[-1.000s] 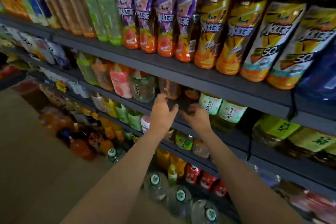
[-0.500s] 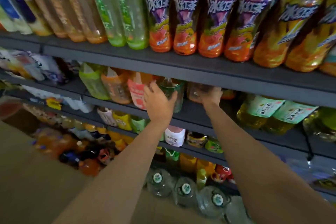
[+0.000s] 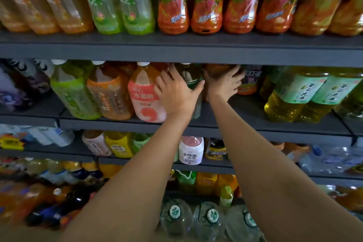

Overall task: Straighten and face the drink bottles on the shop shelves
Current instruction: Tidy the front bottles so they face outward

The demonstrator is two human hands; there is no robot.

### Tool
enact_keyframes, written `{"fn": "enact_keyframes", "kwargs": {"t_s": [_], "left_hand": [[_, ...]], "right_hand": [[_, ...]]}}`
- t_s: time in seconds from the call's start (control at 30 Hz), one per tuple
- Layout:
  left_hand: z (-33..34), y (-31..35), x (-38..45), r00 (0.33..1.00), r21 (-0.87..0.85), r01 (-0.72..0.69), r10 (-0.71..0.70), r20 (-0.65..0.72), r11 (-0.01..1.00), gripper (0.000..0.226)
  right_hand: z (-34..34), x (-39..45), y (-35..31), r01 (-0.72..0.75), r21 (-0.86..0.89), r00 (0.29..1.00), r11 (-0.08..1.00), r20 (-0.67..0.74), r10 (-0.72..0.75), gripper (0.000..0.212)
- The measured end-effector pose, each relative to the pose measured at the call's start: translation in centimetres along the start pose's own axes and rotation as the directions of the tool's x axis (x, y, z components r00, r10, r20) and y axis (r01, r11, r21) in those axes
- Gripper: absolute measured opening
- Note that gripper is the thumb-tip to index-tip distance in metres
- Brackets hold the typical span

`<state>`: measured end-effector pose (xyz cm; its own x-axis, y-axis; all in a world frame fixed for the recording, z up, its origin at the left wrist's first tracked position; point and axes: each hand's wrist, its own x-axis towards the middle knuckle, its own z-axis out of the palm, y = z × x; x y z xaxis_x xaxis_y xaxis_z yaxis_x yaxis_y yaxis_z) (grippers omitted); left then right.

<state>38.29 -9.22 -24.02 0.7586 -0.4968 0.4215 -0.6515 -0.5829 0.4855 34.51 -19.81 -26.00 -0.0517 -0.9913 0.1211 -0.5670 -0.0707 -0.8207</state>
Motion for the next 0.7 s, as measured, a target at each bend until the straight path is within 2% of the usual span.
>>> {"fn": "enact_keyframes", "kwargs": {"t_s": [0.2,0.4,0.53,0.7], "left_hand": [[1.1,-0.4,0.6,0.998,0.029,-0.050,0.051,-0.024,0.998,0.084],[1.0,-0.6,0.2,0.997,0.042,-0.060,0.062,-0.054,0.997,0.080],[0.5,0.0,0.3,0.999,0.015,-0.035,0.035,0.020,0.999,0.081],[0.3,-0.4,0.8,0.998,-0.027,-0.065,0.065,0.025,0.998,0.079]], "right_hand": [[1.2,1.1,-1.0,-0.121,-0.033,0.992,0.992,0.021,0.122,0.106],[-1.6,-1.4,1.1,-0.034,-0.126,0.999,0.991,0.007,0.035,0.112],[-3.4,-3.2,2.0,0.020,-0.143,0.997,0.989,0.072,-0.010,0.114],[-4.5,-3.8,2.3,0.074,-0.118,0.988,0.990,0.143,-0.057,0.117]]}}
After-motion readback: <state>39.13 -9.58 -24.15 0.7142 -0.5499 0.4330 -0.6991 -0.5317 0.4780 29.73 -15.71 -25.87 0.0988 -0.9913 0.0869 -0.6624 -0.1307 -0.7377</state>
